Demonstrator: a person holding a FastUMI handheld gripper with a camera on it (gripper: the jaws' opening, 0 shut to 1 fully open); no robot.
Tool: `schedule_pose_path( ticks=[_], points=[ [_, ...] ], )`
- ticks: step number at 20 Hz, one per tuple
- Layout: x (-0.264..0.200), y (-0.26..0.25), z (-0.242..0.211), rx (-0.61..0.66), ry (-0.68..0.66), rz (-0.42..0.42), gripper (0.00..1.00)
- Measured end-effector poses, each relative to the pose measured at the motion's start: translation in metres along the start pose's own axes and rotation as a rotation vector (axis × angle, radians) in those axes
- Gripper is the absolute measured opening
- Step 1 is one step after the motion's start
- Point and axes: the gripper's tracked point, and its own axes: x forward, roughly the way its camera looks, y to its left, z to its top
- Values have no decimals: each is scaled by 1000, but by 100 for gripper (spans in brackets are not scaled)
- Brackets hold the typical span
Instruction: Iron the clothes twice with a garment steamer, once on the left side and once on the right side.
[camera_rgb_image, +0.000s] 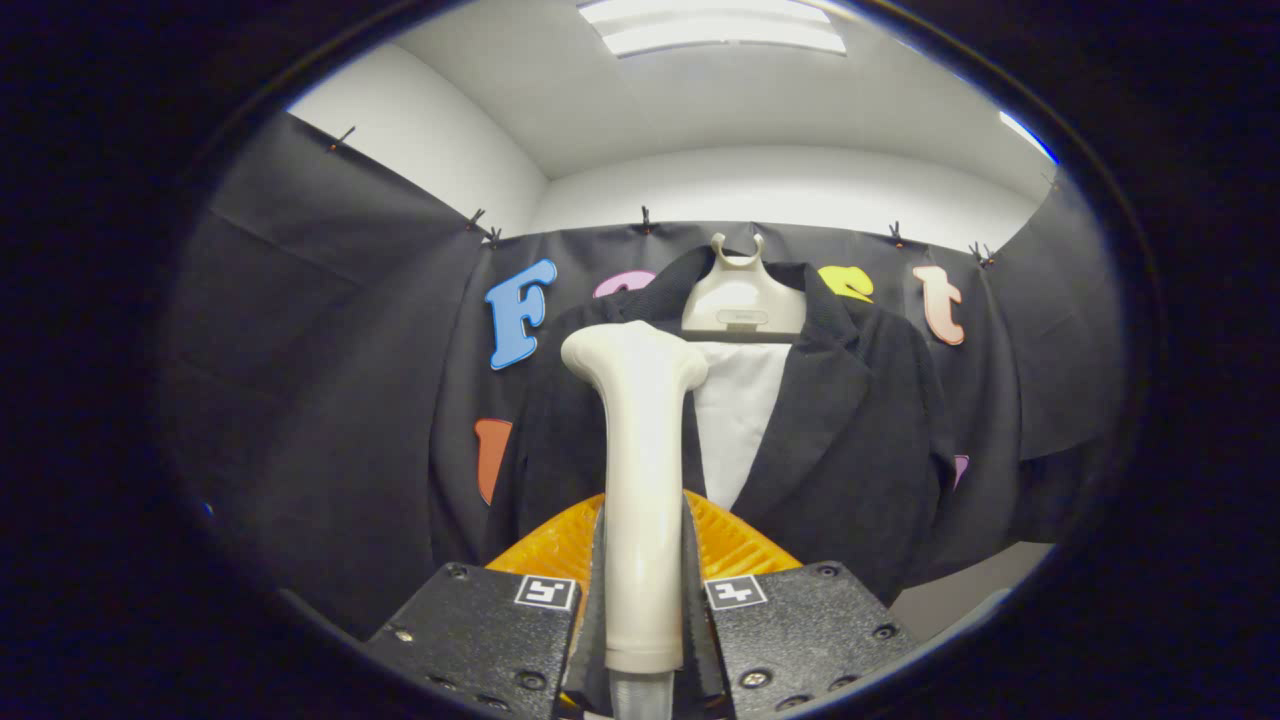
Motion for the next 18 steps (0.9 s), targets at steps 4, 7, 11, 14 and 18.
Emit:
schedule_pose_path(
  ticks=[4,7,11,14,18],
  points=[
    [-11,-4,-20,3,42,3,34],
    [-19,-6,-34,-3,66,7,34],
    [-27,-6,-47,-9,93,8,34],
    [-33,-6,-57,-3,116,7,34],
    [-54,-1,-87,-10,156,28,33]
  ],
)
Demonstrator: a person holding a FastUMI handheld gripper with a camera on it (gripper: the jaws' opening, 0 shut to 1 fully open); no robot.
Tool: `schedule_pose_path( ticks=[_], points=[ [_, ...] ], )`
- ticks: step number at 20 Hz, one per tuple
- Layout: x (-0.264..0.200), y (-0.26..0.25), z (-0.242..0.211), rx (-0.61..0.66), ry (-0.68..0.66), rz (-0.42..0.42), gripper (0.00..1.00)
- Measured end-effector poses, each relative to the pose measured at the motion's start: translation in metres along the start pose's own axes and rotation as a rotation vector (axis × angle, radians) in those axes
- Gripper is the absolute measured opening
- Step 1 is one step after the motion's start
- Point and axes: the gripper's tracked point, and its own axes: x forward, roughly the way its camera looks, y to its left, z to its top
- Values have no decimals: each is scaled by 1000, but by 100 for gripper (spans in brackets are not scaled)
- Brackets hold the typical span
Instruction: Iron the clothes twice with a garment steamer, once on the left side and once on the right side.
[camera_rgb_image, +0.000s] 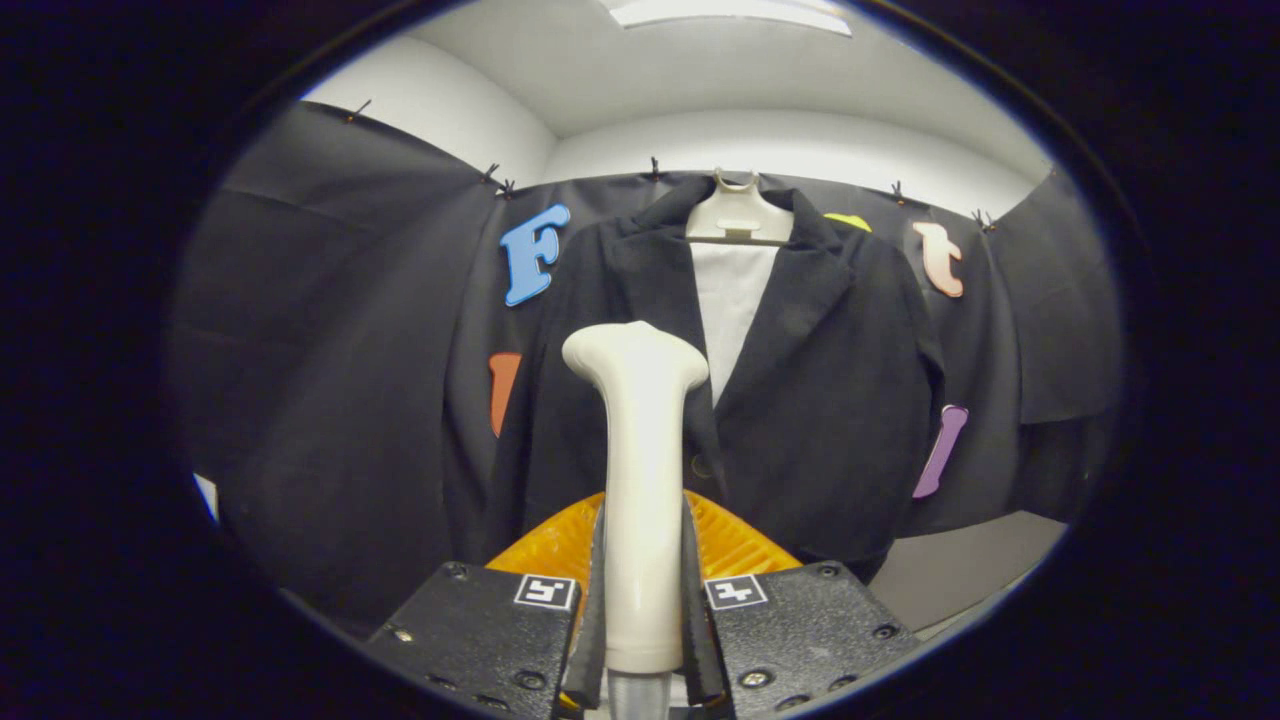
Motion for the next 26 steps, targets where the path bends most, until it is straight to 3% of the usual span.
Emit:
schedule_pose_path(
  ticks=[19,26],
  points=[
    [-59,18,-170,-54,280,24,34],
    [-86,19,-243,-37,452,46,34]
  ],
)
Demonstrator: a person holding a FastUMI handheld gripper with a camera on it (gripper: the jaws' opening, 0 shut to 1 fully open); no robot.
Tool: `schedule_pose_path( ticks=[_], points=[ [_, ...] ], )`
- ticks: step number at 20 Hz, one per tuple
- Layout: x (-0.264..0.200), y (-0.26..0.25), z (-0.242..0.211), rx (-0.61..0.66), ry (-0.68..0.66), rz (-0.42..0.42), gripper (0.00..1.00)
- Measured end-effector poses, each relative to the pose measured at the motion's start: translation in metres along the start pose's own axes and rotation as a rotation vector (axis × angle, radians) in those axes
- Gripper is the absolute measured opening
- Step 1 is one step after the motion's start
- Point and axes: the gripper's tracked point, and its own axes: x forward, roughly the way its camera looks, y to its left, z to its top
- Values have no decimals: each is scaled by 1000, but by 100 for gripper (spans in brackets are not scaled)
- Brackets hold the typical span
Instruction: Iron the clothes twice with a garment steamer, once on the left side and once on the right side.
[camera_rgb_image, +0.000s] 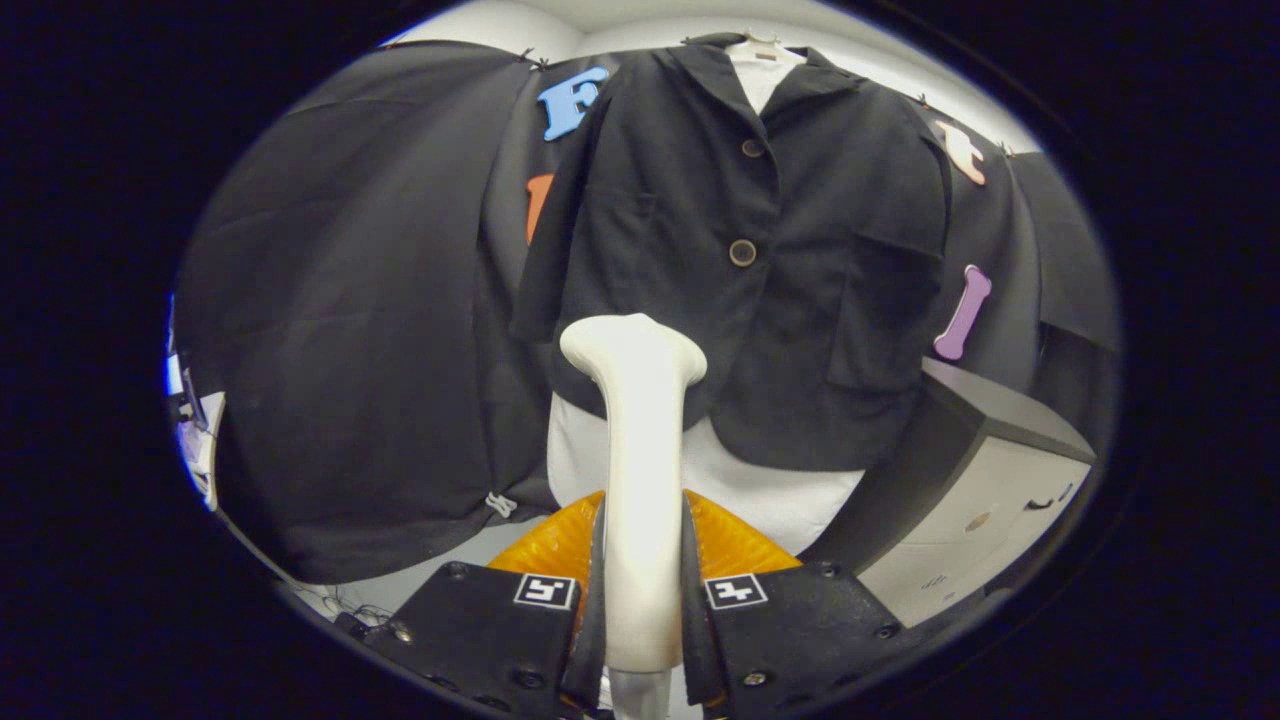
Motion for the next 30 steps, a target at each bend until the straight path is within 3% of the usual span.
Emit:
schedule_pose_path(
  ticks=[6,12,25,30],
  points=[
    [-12,-6,-46,16,86,7,34],
    [-61,-43,-51,76,85,-2,34],
    [-197,-273,-100,223,121,-180,34],
    [-237,-335,-117,246,154,-202,34]
  ],
)
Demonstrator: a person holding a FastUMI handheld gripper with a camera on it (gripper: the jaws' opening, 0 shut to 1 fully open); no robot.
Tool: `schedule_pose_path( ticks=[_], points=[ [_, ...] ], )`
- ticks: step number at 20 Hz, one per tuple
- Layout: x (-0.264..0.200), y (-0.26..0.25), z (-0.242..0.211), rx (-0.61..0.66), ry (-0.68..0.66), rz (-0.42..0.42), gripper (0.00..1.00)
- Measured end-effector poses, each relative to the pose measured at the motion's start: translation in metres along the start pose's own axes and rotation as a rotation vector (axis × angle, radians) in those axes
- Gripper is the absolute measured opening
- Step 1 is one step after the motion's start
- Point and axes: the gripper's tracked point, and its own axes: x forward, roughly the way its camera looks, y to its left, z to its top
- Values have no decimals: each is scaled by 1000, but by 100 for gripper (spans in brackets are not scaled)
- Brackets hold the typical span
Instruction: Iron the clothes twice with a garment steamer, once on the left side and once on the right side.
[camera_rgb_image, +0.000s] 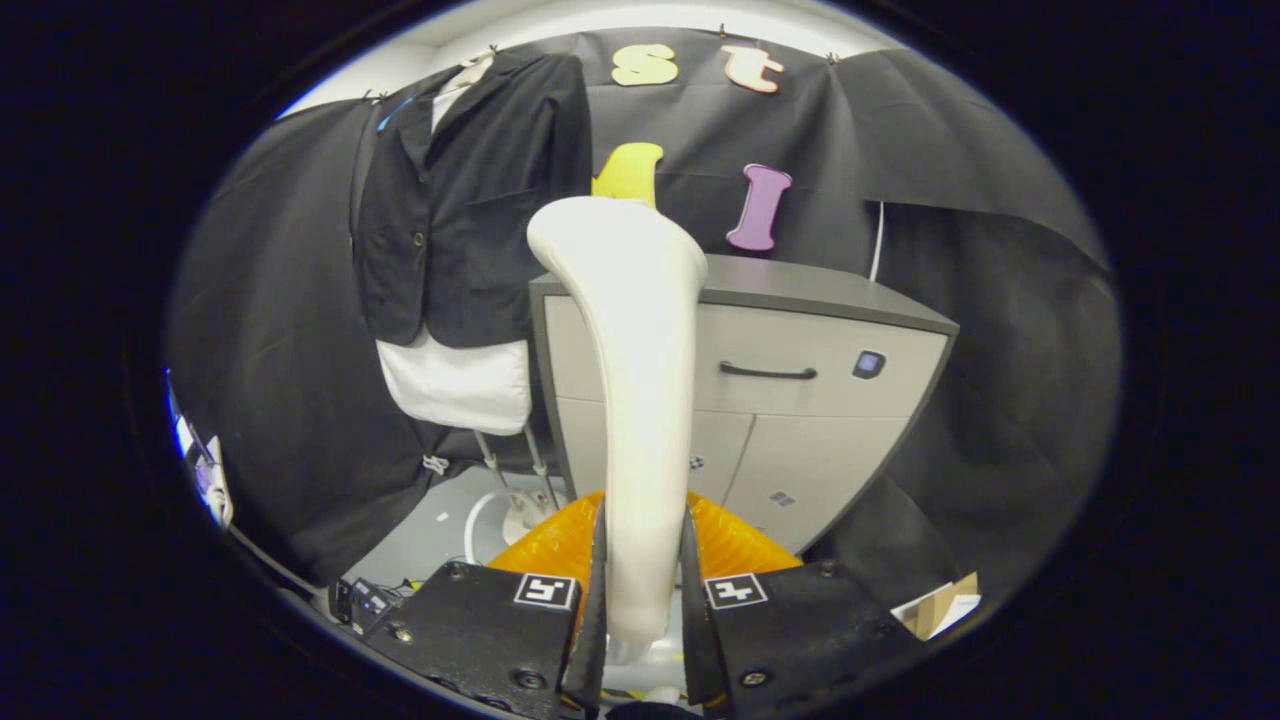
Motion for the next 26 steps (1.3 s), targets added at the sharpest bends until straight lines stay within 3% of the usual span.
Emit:
schedule_pose_path(
  ticks=[9,16,26],
  points=[
    [-19,-55,-18,53,67,-31,34],
    [-34,-35,-14,38,47,-4,34],
    [-41,-20,-11,86,24,-63,34]
  ],
)
